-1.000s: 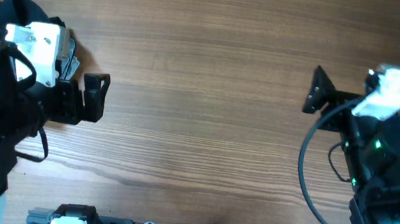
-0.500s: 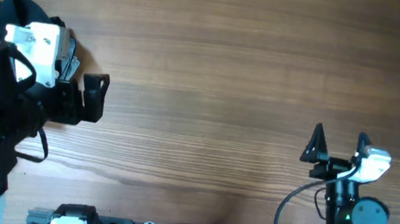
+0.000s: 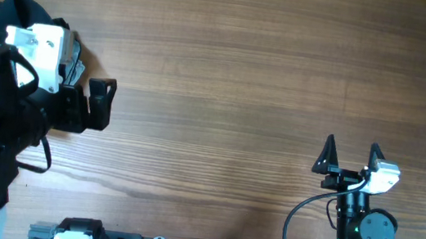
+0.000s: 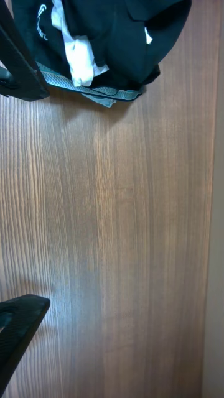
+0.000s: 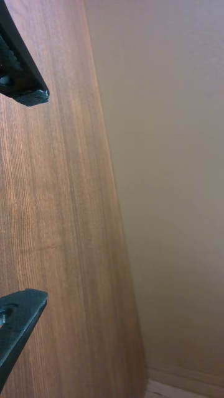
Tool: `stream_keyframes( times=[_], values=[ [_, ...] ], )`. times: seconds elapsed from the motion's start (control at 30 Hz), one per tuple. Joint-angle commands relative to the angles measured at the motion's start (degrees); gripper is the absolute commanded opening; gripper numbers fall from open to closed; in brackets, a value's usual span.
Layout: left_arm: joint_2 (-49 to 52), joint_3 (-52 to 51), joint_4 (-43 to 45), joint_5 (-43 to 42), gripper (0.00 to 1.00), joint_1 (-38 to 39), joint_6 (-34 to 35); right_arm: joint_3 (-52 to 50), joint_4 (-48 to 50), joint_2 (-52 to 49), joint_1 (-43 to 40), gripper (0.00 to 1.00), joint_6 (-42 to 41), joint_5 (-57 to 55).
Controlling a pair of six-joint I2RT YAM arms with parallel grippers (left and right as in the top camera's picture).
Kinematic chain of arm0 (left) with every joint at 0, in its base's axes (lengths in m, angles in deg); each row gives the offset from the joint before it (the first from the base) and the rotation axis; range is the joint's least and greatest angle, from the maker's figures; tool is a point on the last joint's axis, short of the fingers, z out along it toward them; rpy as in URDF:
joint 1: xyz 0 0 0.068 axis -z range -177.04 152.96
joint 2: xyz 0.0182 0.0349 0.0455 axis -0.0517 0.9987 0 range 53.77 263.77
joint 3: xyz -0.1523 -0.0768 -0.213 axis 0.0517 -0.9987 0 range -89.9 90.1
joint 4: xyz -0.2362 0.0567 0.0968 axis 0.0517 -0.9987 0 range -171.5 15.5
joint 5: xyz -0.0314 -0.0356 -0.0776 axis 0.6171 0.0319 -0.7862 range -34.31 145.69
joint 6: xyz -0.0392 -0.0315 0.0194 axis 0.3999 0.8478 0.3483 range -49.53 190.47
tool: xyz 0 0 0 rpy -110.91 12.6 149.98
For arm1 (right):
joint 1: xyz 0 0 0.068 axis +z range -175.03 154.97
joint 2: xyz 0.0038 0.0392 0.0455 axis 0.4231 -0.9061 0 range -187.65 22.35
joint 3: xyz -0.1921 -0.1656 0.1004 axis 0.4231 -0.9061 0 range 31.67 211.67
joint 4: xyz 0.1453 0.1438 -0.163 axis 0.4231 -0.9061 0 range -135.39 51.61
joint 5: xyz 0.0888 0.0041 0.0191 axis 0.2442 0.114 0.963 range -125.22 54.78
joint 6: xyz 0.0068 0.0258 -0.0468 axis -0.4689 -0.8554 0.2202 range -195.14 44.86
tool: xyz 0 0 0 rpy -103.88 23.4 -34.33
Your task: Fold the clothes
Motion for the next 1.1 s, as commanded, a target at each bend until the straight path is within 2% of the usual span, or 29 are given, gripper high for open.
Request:
stream_keyframes(
  times=[0.0, 0.37, 0.53, 0.67, 0.83, 0.97, 1.07],
  values=[
    [-0.1, -0.3, 0.1, 0.3, 1.00, 0.3, 0.3, 0.0, 0.3, 0.8, -0.2, 1.00, 0.9, 0.9],
    [-0.1, -0.3, 0.2, 0.3, 1.00, 0.3, 0.3, 0.0, 0.3, 0.8, -0.2, 1.00, 0.9, 0.9],
    [-5.7, -3.6, 3.0, -0.2, 1.00, -1.0, 1.1, 0.0, 0.3, 0.8, -0.2, 1.00, 0.9, 0.9],
    [-17.2, -20.9, 23.5, -0.3, 1.00, -1.2, 3.2, 0.0, 0.3, 0.8, -0.2, 1.00, 0.9, 0.9],
    [-35.3, -50.3, 48.5, -0.2, 1.00, -1.6, 6.3, 0.0, 0.3, 0.8, -0.2, 1.00, 0.9, 0.9],
    [-45.4, -65.3, 57.4, -0.1, 1.00, -3.3, 10.6, 0.0, 0.3, 0.8, -0.2, 1.00, 0.9, 0.9],
    [-52.6, -73.8, 62.5, -0.1, 1.00, -3.5, 10.9, 0.0, 0.3, 0.8, -0.2, 1.00, 0.9, 0.9]
  ],
)
